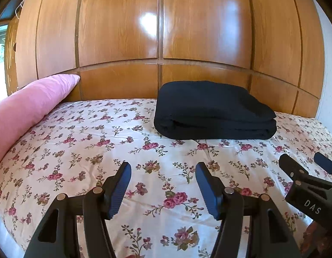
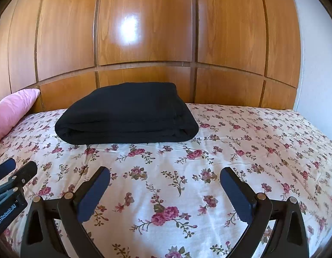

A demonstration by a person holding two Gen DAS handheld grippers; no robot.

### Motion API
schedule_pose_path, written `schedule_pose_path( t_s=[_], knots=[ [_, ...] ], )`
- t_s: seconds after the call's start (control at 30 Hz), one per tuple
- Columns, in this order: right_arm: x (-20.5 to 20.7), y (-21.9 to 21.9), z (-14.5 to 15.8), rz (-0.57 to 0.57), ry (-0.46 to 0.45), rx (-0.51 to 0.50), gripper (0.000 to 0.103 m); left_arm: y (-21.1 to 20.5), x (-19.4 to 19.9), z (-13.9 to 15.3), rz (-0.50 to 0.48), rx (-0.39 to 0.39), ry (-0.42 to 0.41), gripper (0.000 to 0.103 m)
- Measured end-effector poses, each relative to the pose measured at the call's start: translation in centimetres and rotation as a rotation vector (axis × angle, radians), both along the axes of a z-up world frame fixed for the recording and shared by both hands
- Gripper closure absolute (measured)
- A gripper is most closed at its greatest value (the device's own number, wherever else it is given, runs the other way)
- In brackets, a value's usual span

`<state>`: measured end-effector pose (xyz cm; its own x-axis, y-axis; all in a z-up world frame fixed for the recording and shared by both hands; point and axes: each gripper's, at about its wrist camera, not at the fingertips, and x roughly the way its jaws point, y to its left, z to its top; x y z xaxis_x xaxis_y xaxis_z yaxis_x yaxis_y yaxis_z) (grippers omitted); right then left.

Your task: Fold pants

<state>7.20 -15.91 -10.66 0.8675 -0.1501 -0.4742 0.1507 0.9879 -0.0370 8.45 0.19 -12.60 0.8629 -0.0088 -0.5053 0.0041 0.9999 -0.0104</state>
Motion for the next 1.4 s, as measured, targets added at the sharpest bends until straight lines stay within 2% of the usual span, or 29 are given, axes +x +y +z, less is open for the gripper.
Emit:
schedule_pose_path(
  t_s=[0.53,0.8,1.03,1.4],
  knots=[
    [0.0,-0.1,-0.1,0.003,0.001,0.000,0.000,0.3,-0.2,0.0,-0.003,-0.015,-0.021,0.040],
    [0.2,-0.1,-0.2,-0.002,0.009,0.000,0.000,-0.7,-0.4,0.0,-0.020,0.050,-0.038,0.040],
    [0.3,-0.1,-0.3,0.005,0.015,-0.002,0.000,-1.0,-0.6,0.0,-0.030,0.075,-0.050,0.040],
    [0.4,0.1,-0.3,0.006,0.020,-0.002,0.000,-0.4,-0.4,-0.1,-0.010,0.045,-0.037,0.040]
  ],
)
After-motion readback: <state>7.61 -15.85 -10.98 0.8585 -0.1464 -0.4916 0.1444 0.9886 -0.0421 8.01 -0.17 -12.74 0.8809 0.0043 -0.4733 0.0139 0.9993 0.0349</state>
